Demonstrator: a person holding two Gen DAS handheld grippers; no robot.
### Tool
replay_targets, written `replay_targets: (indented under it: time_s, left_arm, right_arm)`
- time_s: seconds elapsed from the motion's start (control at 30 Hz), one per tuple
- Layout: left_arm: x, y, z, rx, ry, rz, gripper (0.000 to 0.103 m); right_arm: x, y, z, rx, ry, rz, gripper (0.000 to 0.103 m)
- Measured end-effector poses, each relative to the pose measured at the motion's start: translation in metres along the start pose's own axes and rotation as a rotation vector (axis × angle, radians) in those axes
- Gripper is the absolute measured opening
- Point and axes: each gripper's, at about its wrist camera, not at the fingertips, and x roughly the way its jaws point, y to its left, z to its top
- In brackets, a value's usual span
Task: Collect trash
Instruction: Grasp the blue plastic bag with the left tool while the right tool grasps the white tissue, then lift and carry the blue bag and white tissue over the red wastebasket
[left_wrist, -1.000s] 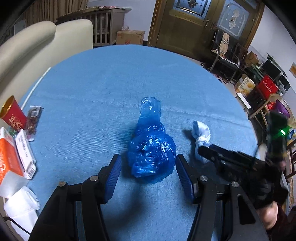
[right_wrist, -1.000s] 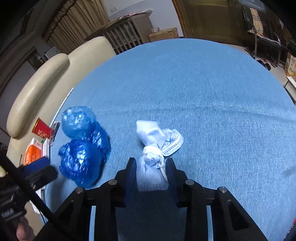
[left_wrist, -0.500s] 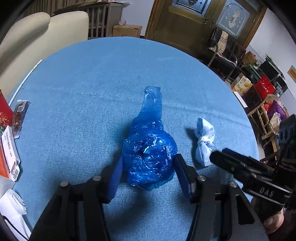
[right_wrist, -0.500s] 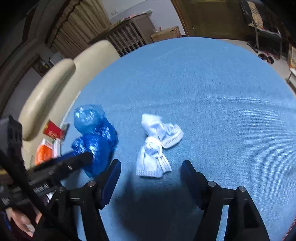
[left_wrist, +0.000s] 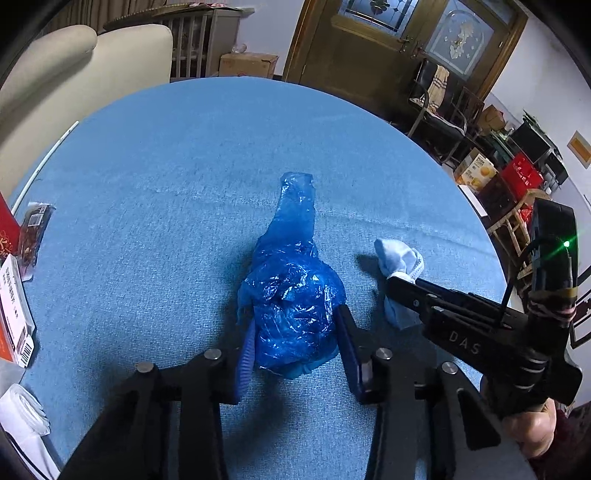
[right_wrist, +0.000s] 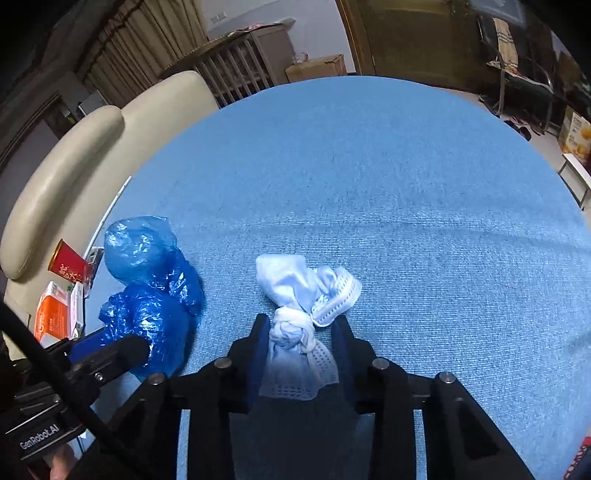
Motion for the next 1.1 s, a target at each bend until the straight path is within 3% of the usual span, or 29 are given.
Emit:
replay_targets:
  time_s: [0.27, 0.7, 1.1]
  left_arm:
    - [-0.006, -0.003, -0.003, 0.008, -0.008, 0.011, 0.035]
    - [-0.026, -0.021, -0.008, 0.029, -0.041, 0.053, 0.033]
    - [-0.052, -0.033, -0.04, 0.055, -0.059, 0.121, 0.034]
  right_arm:
    - [-0.012, 0.002, -0.013, -0.005, -0.02, 0.0, 0.03]
    - [-0.045, 0.003, -0.037, -0.001, -0.036, 0.035, 0.03]
    - [-0.076, 0.01, -0.067, -0.021, -0.049, 0.066, 0.03]
